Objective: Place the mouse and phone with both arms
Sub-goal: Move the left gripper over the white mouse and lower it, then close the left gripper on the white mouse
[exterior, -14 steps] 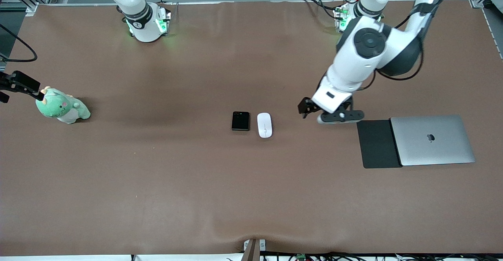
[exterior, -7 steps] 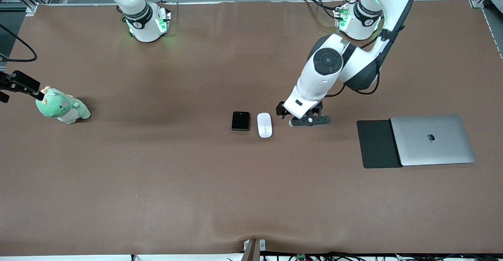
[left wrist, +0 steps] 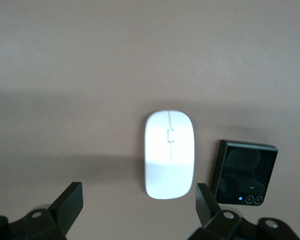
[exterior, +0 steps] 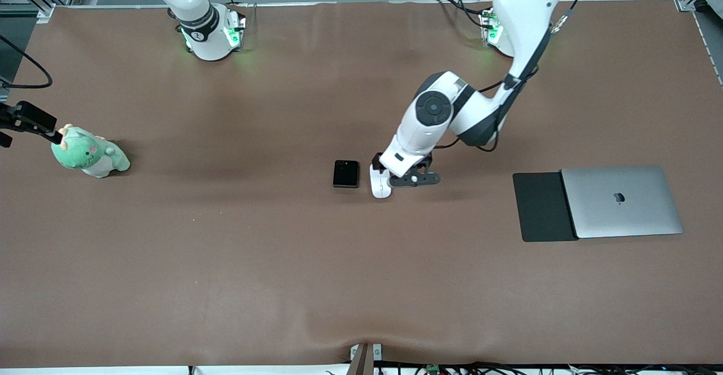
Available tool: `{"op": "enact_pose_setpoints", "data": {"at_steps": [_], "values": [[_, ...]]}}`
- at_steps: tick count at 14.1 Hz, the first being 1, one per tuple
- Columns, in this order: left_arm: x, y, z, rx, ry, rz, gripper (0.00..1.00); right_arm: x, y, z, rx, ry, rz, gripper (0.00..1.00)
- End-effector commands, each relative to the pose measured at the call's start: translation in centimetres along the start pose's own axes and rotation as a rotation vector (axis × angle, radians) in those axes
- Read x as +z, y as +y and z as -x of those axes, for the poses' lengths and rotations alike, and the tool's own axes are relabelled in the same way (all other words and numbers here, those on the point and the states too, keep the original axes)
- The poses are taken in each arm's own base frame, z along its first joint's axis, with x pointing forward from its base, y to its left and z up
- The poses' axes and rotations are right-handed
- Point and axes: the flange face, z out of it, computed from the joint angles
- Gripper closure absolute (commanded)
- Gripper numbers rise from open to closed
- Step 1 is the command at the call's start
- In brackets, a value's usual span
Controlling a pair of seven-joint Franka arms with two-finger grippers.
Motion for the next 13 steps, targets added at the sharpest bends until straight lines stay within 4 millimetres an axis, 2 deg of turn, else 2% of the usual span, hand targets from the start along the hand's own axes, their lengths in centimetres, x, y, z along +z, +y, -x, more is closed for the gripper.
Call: {"op": "enact_pose_setpoints", "data": {"at_steps": [1, 3, 6, 9, 13], "values": [[2.1, 2.1, -0.8, -0.019, 0.027, -0.009, 0.00, -0.4, 0.4, 0.5, -0.009, 0.001, 0.010, 0.00], [3.4, 2.5, -1.1, -0.024, 0.049, -0.032, 0.00, -0.3, 0.4, 0.5, -0.009, -0.001, 0.010, 0.00], [5.5, 2.7, -0.4, -0.008, 0.040, -0.060, 0.00, -0.2, 0.9, 0.6, -0.003, 0.001, 0.011, 0.00], [7.1, 3.3, -1.8, -0.021, 0.037, -0.044, 0.00, 0.0, 1.3, 0.6, -0.020, -0.001, 0.011, 0.00], [8.7, 3.1, -1.4, -0.011, 0.020, -0.058, 0.00, 0.1, 1.3, 0.6, -0.020, -0.004, 0.010, 0.00]]}}
